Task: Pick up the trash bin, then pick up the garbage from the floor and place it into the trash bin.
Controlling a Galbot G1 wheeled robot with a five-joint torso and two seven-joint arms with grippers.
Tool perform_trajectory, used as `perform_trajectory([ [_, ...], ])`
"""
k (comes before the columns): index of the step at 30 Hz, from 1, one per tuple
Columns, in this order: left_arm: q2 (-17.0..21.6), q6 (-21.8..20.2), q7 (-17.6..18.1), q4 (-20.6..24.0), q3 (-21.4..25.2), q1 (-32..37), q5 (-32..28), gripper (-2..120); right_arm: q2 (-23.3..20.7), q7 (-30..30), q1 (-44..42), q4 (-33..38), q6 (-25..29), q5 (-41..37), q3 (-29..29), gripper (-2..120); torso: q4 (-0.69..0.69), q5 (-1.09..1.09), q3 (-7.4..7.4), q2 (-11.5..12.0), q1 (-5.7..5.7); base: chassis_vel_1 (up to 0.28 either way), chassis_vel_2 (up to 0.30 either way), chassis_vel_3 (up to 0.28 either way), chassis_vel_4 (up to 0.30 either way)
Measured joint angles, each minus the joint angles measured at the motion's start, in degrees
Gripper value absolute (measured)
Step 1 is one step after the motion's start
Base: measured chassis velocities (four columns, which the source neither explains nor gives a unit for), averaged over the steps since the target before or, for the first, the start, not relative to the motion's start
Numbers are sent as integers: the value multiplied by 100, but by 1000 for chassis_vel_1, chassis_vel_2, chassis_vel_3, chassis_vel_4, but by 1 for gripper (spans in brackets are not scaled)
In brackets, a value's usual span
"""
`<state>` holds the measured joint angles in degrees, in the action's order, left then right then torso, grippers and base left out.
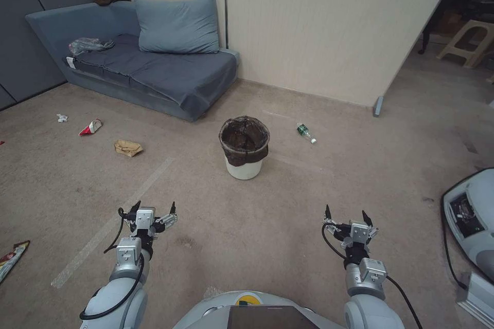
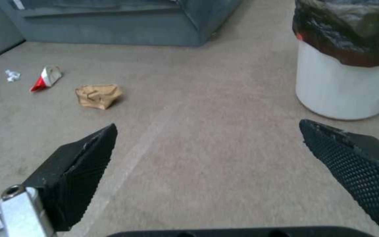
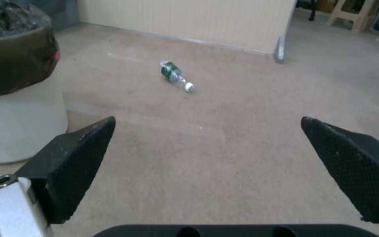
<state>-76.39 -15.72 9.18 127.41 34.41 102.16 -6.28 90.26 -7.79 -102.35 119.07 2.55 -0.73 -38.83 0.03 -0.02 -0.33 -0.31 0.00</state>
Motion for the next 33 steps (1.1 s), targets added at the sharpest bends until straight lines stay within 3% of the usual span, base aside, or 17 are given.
perform_trajectory([
  [33,8,29,-45,-186,25,-83,18,100,-14,9,44,-87,12,9,-4,100,-1,1,1,0,0,-169,169,168,-165],
])
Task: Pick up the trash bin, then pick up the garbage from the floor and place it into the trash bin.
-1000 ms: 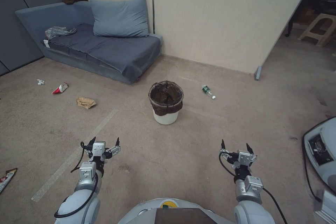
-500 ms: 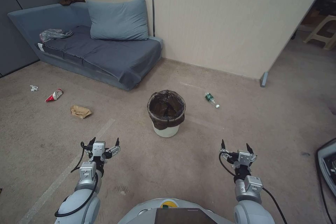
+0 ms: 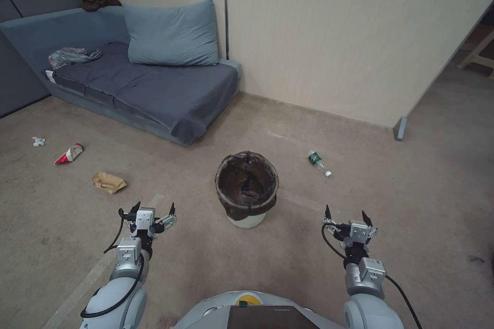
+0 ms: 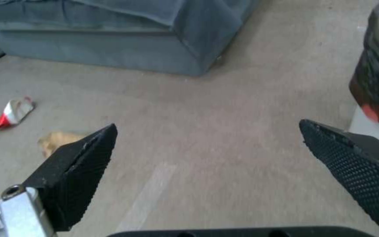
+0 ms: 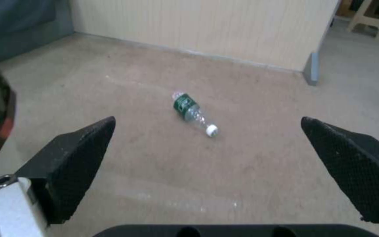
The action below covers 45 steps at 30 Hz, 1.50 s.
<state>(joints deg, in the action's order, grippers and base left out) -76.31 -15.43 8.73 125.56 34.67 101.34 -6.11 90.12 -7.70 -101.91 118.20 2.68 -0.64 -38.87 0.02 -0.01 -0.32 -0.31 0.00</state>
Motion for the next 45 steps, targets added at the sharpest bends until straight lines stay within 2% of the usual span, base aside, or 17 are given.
perform_trajectory([
  [13,63,71,-240,19,-43,-112,6,100,10,-55,39,19,41,-19,15,100,0,1,-1,0,1,-149,132,152,-150],
  [20,261,-266,-391,44,-48,-418,-71,100,-15,-72,33,0,35,-40,11,100,-3,1,0,0,0,-11,2,5,-9],
  [22,379,-493,-472,43,-87,-617,-236,96,-21,-73,31,-10,35,-44,11,100,0,0,1,0,0,0,0,0,0],
  [29,523,-799,-532,24,-155,-823,-488,88,-26,-74,31,-15,35,-46,10,100,-3,1,1,0,0,0,0,0,0],
  [30,630,-1037,-572,-6,-213,-1008,-669,82,-30,-76,34,-18,35,-47,9,100,-3,0,0,0,0,0,0,0,0],
  [31,630,-1037,-572,-6,-213,-1008,-669,82,-30,-76,34,-18,35,-47,9,100,-3,0,0,0,0,0,0,0,0],
  [32,824,-1469,-608,-91,-368,-1403,-950,82,-35,-83,34,-17,35,-48,6,100,3,0,0,0,0,0,0,0,0],
  [33,908,-1712,-615,-121,-458,-1581,-1162,86,-47,-85,32,-18,32,-49,6,100,-3,0,0,0,0,0,0,0,0],
  [34,1005,-2077,-581,-102,-584,-1770,-1568,90,-101,-86,70,-28,3,-50,43,100,6,-2,0,0,0,0,0,0,0],
  [35,1005,-2077,-581,-102,-584,-1770,-1568,90,-101,-86,70,-28,3,-50,43,100,6,-2,0,0,0,0,0,0,0],
  [37,1007,-2567,-288,96,-743,-1821,-2225,98,-295,-71,284,-136,-112,-54,170,100,-6,4,0,0,0,0,0,0,0],
  [38,1007,-2567,-288,96,-743,-1821,-2225,98,-295,-71,284,-136,-112,-54,170,100,-6,4,0,0,0,0,0,0,0],
  [39,970,-2697,-18,103,-977,-1921,-2596,100,-327,-70,294,-157,-130,-84,168,100,-4,1,0,0,0,0,0,0,0],
  [40,943,-2726,45,55,-1095,-1962,-2750,100,-329,-69,286,-160,-129,-93,161,100,1,2,0,0,0,0,0,0,0],
  [45,930,-2729,181,-119,-1388,-1973,-3123,100,-319,-69,268,-161,-124,-97,151,100,0,1,0,0,0,0,0,0,0],
])
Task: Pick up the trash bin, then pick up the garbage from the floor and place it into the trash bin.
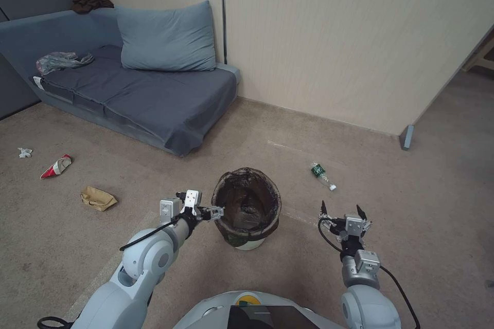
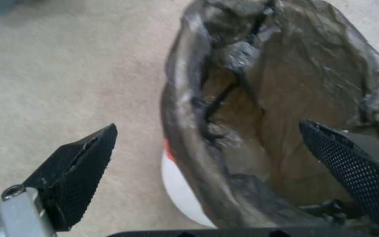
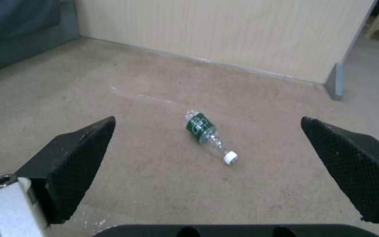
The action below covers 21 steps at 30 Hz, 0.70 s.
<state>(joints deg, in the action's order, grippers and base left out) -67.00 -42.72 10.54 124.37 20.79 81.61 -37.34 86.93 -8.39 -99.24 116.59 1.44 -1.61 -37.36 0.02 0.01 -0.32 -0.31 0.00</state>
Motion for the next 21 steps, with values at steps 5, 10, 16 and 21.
perform_trajectory([
  [5,-4,20,131,-126,-249,-18,-363,100,54,5,-27,8,9,87,38,100,-1,0,0,0,0,0,0,0,0],
  [10,-52,30,129,-329,-340,-76,-417,100,61,9,-57,8,35,115,37,100,-2,0,0,0,0,0,0,0,0],
  [16,-177,47,374,-846,-438,-607,-907,100,71,14,-58,-56,101,141,5,100,0,-1,0,0,0,0,0,0,0],
  [21,-224,50,381,-1124,-503,-812,-1011,100,81,17,-46,-109,122,146,-7,100,-1,0,0,0,0,0,0,0,0],
])
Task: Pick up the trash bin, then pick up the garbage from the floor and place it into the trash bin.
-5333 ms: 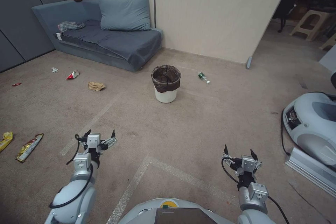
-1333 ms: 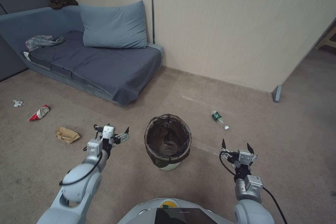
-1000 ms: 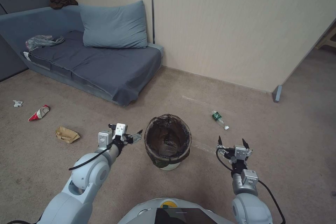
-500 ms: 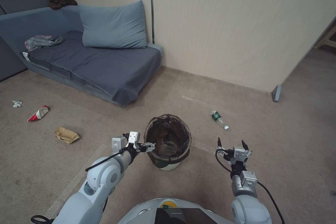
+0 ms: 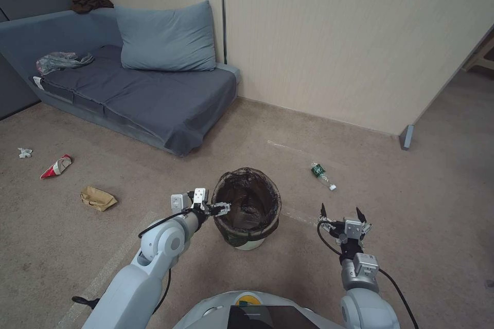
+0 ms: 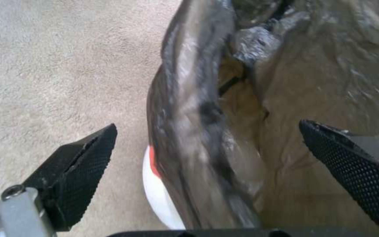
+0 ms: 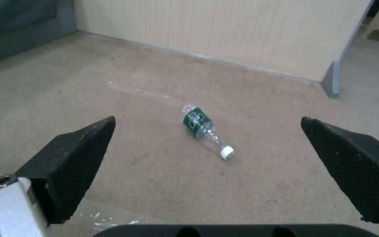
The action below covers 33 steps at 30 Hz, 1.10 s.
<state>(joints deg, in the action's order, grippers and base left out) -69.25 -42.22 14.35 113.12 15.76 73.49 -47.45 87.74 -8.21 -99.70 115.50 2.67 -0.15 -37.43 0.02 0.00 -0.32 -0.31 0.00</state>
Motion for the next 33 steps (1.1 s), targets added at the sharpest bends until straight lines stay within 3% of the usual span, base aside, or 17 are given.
perform_trajectory([
  [13,-148,19,-72,-619,-92,-463,-193,100,62,6,75,-169,18,56,1,100,0,2,1,0,0,0,0,0,0],
  [33,-174,36,-128,-691,-130,-360,-152,29,67,1,141,-246,0,56,-14,100,0,0,1,-2,0,0,0,0,0],
])
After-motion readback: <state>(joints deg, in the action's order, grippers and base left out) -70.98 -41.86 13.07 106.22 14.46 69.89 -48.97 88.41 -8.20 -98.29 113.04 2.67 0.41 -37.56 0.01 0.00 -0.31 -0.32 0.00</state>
